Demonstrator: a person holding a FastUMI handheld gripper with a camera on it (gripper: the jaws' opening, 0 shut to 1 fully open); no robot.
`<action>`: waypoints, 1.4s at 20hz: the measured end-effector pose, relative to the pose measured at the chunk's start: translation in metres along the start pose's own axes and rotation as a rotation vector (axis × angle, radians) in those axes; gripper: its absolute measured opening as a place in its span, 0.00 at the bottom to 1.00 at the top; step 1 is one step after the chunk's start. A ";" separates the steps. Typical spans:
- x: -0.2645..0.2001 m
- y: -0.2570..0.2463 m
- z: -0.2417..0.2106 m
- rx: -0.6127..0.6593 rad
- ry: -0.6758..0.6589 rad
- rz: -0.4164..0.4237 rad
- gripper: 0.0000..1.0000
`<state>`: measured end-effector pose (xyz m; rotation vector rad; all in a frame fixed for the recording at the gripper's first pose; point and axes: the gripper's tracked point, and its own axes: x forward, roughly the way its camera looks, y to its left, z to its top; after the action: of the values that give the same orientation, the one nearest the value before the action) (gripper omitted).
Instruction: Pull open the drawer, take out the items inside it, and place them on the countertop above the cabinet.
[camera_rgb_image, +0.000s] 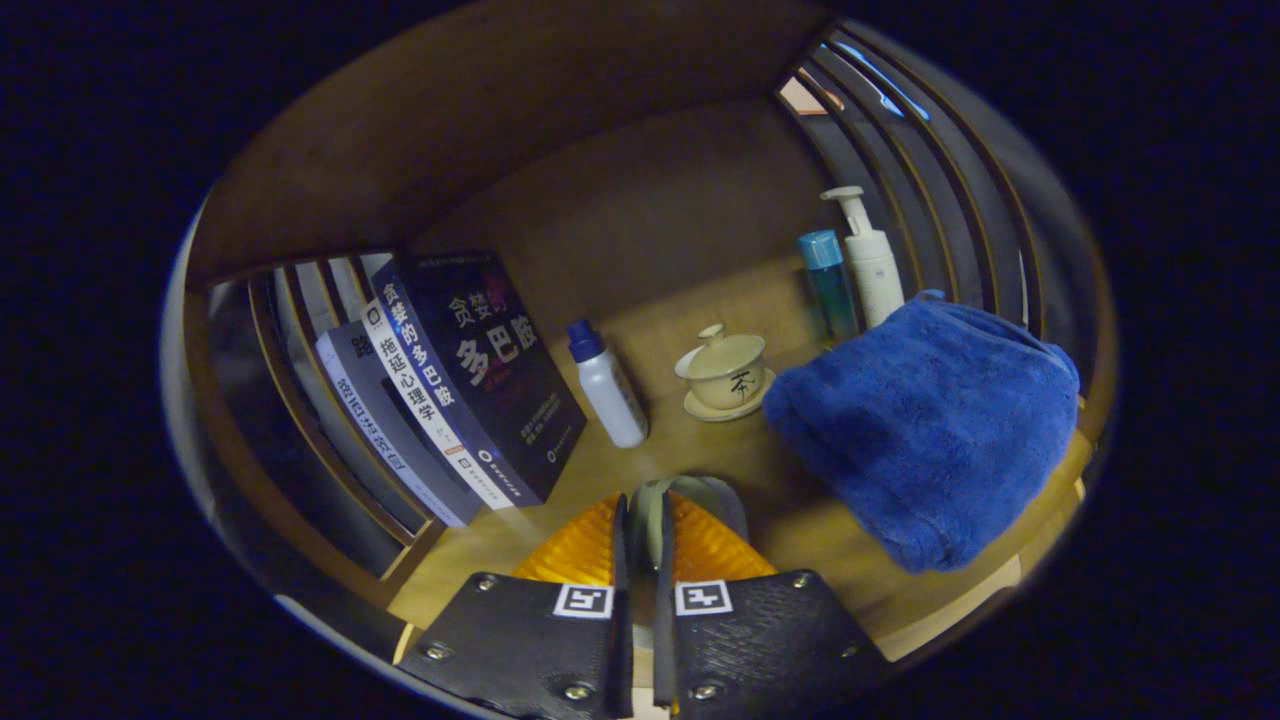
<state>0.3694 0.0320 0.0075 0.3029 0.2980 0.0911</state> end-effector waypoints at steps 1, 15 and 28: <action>0.000 0.000 0.001 -0.002 -0.004 -0.005 0.09; -0.059 -0.005 0.013 -0.147 -0.079 -0.141 0.98; -0.239 0.037 0.065 -0.276 -0.246 -0.131 0.98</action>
<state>0.1601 0.0174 0.1434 0.0185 0.0581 -0.0343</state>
